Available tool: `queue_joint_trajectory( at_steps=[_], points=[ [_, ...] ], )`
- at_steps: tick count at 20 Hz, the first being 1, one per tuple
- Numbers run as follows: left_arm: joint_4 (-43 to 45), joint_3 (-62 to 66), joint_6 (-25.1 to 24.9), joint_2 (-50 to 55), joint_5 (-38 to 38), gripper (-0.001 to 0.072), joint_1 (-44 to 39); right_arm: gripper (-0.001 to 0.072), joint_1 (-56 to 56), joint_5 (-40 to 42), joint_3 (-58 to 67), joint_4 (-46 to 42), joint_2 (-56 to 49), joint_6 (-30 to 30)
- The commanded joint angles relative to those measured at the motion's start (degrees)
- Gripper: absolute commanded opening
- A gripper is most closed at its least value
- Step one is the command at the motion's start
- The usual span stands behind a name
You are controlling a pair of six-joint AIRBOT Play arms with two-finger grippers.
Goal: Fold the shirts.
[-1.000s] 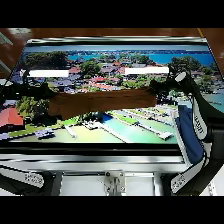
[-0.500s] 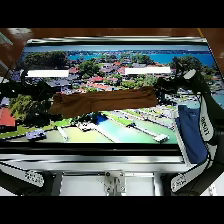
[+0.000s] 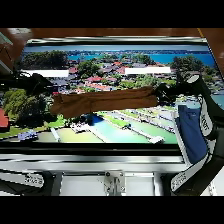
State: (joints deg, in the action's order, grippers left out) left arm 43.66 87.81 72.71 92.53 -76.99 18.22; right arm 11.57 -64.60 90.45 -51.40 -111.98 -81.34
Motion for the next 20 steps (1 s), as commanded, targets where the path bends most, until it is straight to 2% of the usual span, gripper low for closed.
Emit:
queue_joint_trajectory(
  at_steps=[1, 3, 4, 5, 6, 7, 8, 9, 10, 11, 12, 15, 20],
  points=[
    [0.0, 0.09, -0.2, -2.14, -0.17, 0.0563, -3.23, 0.0673, -1.53, -0.61, 0.0, 5.99, -3.3, 0.61],
    [-0.02, 0.09, -0.17, -2.32, -0.2, 0.0563, -5.64, 0.055, -2.6, -0.46, 0.0, 6.08, -4.24, 0.59],
    [-0.02, 0.09, -0.17, -2.32, -0.17, 0.0563, -6.75, 0.0431, -2.82, -0.07, 0.0, 6.1, -4.52, 0.68],
    [-0.02, 0.09, -0.17, -2.32, -0.09, 0.0563, -7.87, 0.0188, -3.13, 0.92, 0.02, 6.19, -4.39, 1.2],
    [-0.02, 0.09, -0.17, -2.32, 0.07, 0.0559, -9.05, 0.0072, -3.02, 1.55, 0.07, 6.97, -3.74, 2.25],
    [-0.02, 0.07, -0.15, -2.32, 0.52, 0.0481, -10.14, 0.0071, -2.69, 1.88, 0.07, 7.82, -2.58, 4.24],
    [-0.02, 0.07, -0.17, -2.29, 1.44, 0.0364, -11.43, 0.0071, -2.32, 2.08, 0.07, 8.15, -0.74, 5.6],
    [-0.02, 0.04, -0.17, -2.29, 2.54, 0.0199, -12.96, 0.007, -1.97, 1.95, 0.07, 7.96, 1.38, 5.7],
    [-0.02, -0.11, -0.17, -2.23, 3.98, 0.0102, -14.62, 0.007, -1.66, 1.25, 0.07, 7.98, 4.02, 5.73],
    [-0.02, -0.7, -0.15, -2.21, 6.21, 0.0095, -16.59, 0.007, -1.49, 0.2, 0.07, 7.93, 6.6, 5.73],
    [-0.02, -1.84, -0.11, -2.16, 8.96, 0.0042, -18.88, 0.007, -1.36, -1.73, 0.07, 7.87, 9.57, 5.73],
    [-1.92, -8.0, 0.68, -2.12, 17.75, 0.0043, -26.53, 0.007, -1.27, -7.69, 0.07, 7.04, 17.99, 5.73],
    [-12.74, -16.52, -0.02, -1.09, 35.78, 0.0042, -39.36, 0.007, -1.33, -15.56, 0.07, 5.42, 29.81, 3.82]
  ],
)
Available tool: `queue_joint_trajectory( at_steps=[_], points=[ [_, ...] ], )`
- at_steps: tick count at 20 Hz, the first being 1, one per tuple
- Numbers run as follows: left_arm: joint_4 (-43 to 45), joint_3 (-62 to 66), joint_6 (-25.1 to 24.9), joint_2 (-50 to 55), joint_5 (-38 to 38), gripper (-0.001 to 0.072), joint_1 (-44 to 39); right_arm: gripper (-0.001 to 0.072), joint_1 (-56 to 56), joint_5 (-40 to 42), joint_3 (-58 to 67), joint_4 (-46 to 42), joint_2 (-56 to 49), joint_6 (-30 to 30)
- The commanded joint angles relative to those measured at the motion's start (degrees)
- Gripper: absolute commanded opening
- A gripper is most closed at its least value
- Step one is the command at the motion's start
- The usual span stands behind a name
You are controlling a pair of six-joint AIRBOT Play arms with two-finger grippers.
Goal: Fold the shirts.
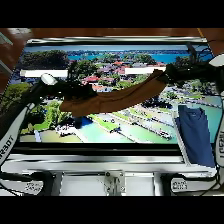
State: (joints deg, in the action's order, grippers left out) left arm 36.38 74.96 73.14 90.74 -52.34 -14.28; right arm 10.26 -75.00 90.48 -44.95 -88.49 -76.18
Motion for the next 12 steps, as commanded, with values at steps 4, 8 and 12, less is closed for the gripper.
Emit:
queue_joint_trajectory(
  at_steps=[4, 8, 12],
  points=[
    [-7.93, -2.14, -0.46, 4.79, 17.9, 0.0043, -15.89, 0.007, -0.02, -9.57, 0.04, -1.64, 13.7, -4.15],
    [-14.67, 2.62, -0.52, 12.02, 17.9, 0.0042, -22.08, 0.007, -0.02, -11.39, 0.04, -1.66, 19.47, -6.88],
    [-20.87, 8.61, -0.66, 19.58, 17.84, 0.0042, -27.67, 0.007, -0.02, -12.0, 0.02, -2.86, 21.62, -8.04]
  ],
)
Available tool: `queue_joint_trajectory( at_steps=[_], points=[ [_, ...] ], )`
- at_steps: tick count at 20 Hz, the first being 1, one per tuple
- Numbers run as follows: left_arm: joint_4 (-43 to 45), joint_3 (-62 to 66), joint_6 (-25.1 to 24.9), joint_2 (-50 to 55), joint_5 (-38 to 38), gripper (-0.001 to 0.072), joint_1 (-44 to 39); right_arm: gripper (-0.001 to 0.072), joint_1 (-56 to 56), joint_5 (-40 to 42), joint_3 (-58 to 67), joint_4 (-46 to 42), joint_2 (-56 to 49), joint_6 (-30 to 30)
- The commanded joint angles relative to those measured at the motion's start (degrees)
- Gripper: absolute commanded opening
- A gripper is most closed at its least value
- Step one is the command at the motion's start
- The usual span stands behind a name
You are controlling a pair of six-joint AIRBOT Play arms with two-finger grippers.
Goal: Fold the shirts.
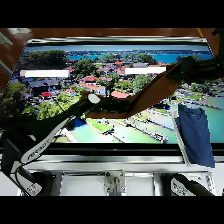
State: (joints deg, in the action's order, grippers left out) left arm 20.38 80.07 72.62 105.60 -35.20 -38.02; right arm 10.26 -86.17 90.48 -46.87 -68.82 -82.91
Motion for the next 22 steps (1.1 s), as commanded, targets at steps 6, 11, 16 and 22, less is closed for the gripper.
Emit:
queue_joint_trajectory(
  at_steps=[6, 11, 16, 22],
  points=[
    [2.25, 3.78, -1.57, 1.6, -2.29, 0.0039, 5.09, 0.007, -3.67, 4.66, -0.09, -3.37, -0.35, -1.7],
    [18.23, 3.78, -1.36, -11.45, -15.52, 0.0039, 27.19, 0.007, -16.57, 19.58, -0.09, -3.15, -7.82, -1.22],
    [18.51, 3.78, -1.44, -25.64, -24.46, 0.004, 44.78, 0.007, -32.2, 35.36, -0.09, -2.43, -22.29, -1.09],
    [18.78, 3.78, -3.17, -34.8, -33.09, 0.004, 47.91, 0.0643, -41.92, 47.69, -0.09, 15.58, -37.97, -1.55]
  ],
)
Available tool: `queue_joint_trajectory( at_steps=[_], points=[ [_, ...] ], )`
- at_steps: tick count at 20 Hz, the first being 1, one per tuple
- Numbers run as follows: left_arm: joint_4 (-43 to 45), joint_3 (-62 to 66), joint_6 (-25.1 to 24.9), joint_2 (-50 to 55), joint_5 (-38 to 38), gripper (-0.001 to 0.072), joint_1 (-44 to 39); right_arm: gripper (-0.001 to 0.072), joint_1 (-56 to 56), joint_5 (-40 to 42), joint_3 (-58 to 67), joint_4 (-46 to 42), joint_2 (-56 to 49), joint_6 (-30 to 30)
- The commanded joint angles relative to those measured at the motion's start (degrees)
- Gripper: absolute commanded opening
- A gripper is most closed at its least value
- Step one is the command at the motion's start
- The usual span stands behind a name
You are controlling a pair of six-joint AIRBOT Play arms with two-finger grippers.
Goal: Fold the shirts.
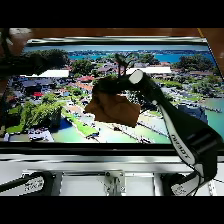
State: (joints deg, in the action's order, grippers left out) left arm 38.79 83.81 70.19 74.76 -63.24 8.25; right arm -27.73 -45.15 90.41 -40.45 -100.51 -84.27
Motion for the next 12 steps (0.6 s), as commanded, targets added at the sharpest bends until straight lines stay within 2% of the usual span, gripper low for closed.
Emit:
queue_joint_trajectory(
  at_steps=[1, 3, 5, 7, 10, 11, 12],
  points=[
    [0.37, 0.04, -0.94, -4.35, -5.99, 0.004, 1.29, 0.0643, -3.87, 5.05, -0.02, 10.25, -6.78, -0.2],
    [0.5, 0.02, -1.62, -4.5, -6.73, 0.0041, 1.01, 0.0643, -1.68, -2.29, -0.02, 8.46, -6.25, -0.2],
    [0.57, -0.11, -1.64, -4.46, -6.29, 0.004, 1.03, 0.0642, 1.86, -13.46, -0.02, 4.39, -4.81, -0.22],
    [0.76, -0.11, -1.62, -4.42, -6.27, 0.004, 1.03, 0.0642, 5.86, -25.4, -0.02, -3.3, -2.56, -0.61],
    [0.76, -0.11, -1.62, -4.44, -6.43, 0.0041, 1.03, 0.0642, 12.63, -40.76, -0.04, -21.44, 1.6, -1.75],
    [0.76, -0.11, -1.62, -4.44, -6.49, 0.0041, 1.03, 0.0643, 15.47, -43.23, -0.39, -25.81, 2.91, -2.14],
    [0.76, -0.11, -1.62, -4.44, -6.49, 0.0041, 1.03, 0.0642, 18.4, -43.21, -1.62, -26.21, 3.98, -2.36]
  ],
)
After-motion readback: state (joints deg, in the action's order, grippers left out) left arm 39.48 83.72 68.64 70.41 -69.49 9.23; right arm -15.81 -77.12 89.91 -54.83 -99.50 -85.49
